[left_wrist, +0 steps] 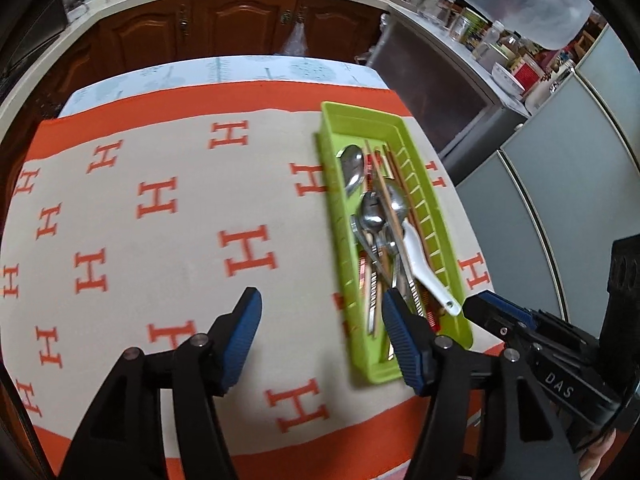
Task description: Organize utensils
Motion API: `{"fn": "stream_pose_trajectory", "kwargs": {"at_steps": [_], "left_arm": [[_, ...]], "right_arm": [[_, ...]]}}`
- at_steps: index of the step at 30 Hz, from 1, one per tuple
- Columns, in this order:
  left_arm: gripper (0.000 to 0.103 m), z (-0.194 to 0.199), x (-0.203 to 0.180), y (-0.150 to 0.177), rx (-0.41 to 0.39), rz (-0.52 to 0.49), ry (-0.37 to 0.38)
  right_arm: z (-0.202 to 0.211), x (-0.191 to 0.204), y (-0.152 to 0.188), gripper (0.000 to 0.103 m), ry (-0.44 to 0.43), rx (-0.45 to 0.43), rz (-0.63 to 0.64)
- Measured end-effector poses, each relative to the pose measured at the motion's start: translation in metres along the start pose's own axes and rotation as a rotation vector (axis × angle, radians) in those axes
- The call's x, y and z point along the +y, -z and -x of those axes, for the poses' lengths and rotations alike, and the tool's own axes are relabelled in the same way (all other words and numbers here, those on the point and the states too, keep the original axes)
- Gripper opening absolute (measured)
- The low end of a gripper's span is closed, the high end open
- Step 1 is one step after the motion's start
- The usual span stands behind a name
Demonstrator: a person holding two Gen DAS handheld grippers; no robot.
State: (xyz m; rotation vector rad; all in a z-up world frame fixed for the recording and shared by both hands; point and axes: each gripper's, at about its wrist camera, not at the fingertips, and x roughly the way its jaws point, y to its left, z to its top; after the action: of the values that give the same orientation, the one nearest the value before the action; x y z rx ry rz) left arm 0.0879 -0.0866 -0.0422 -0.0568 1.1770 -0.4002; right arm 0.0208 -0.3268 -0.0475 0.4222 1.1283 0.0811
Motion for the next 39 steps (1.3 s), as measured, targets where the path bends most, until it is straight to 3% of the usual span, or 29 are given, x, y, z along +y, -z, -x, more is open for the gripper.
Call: {"fn": "stream_pose_trajectory", "kwargs": {"at_steps": [8,10,12,21,26,32,39], "left_arm": [[0.064,0.011,0.025,0.027,-0.017,0.031,-0.023],[0.064,0.01,0.028,0.033,-0.014,0.03,-0.028],[0.064,0.006,0.031,0.039,-0.001,0.032,-0.03],[0.064,0.0,0.046,0.044,-0.002,0.055,-0.045],[0.078,0.001,0.053,0.045,-0.011,0.073,-0.064],[0.081,0.003,0.062,0.047,-0.015,0.099,-0.066],[0.082,0.018,0.062,0.05,-0.063,0.092,-0.096]], "right_arm": [[-0.027,0.026,0.013,0.024,-0.018,0.093,0.083],[-0.036,0.026,0.014,0.02,-0.011,0.113,0.085],[-0.046,0.026,0.016,0.007,-0.006,0.139,0.08],[-0.071,0.019,-0.002,0.006,0.009,0.115,0.021],[-0.071,0.025,-0.016,0.007,0.018,0.106,0.041],[-0.064,0.034,-0.009,0.009,0.039,0.117,0.058],[-0.05,0.048,0.005,0.009,-0.012,0.129,0.058]]}}
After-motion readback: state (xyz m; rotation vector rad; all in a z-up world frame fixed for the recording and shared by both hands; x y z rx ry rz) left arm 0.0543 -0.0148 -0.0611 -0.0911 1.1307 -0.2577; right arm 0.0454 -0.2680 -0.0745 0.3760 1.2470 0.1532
